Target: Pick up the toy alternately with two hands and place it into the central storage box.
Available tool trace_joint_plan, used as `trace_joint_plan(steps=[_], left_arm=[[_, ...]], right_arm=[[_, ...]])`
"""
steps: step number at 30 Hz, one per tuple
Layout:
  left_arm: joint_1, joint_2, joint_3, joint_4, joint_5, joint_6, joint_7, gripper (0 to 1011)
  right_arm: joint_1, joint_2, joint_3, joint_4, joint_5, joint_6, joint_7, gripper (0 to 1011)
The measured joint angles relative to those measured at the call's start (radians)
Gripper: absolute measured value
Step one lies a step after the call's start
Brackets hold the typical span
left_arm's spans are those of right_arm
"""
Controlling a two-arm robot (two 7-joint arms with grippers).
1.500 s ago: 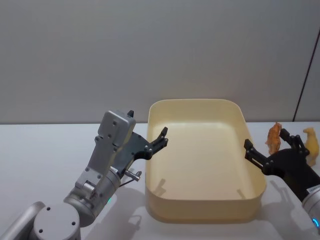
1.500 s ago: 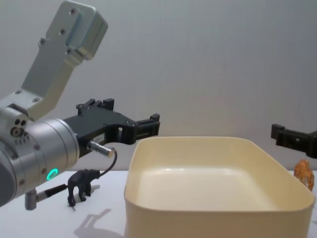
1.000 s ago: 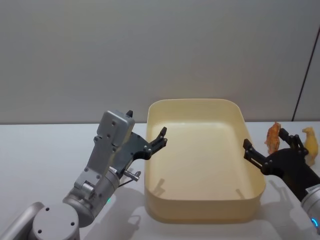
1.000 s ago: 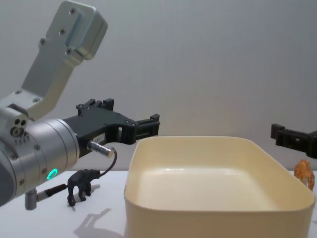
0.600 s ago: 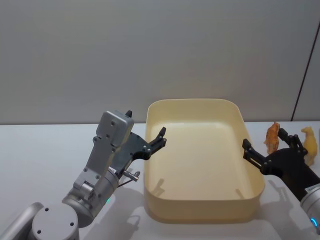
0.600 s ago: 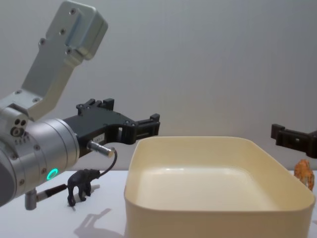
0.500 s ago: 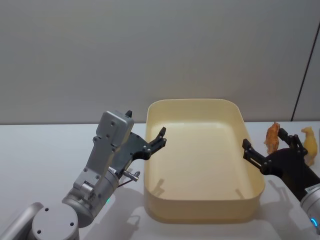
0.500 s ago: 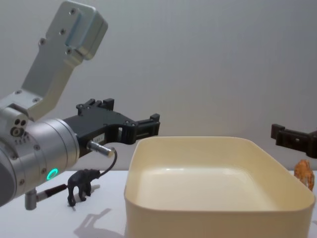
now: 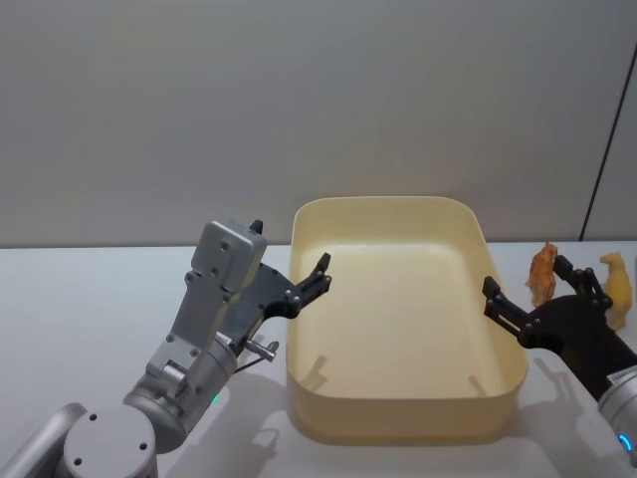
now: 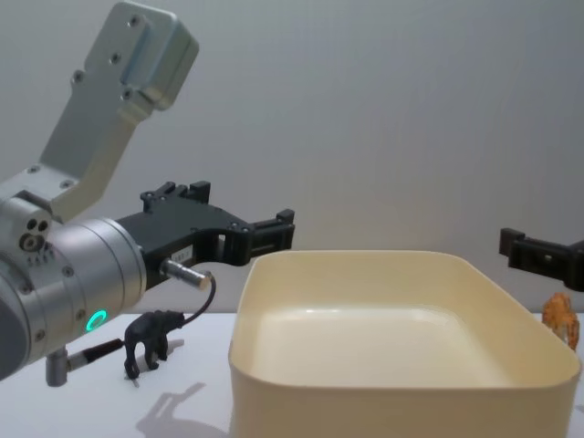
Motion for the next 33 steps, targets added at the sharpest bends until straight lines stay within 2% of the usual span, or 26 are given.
trace_joint_plan(steps=[6, 17, 24, 33], left_arm=[[0.0, 0.0, 0.0, 0.0, 0.0, 0.0, 0.0, 1001], [0.0, 0.0, 0.0, 0.0, 0.0, 0.0, 0.0, 1001], [0.0, 0.0, 0.0, 0.0, 0.0, 0.0, 0.0, 1001], [0.0, 0.0, 0.0, 0.0, 0.0, 0.0, 0.0, 1001]], right_arm=[[-0.008, 0.008, 0.007, -0.002, 0.0, 0.0, -0.01, 1001], [-0.059, 0.054, 0.046, -0.03, 0.004, -0.003, -0.088, 1001], [-0.109, 0.092, 0.085, -0.05, 0.007, 0.0, -0.173, 1001], [-0.136, 0.108, 0.119, -0.047, 0.012, 0.023, -0.265, 1001]])
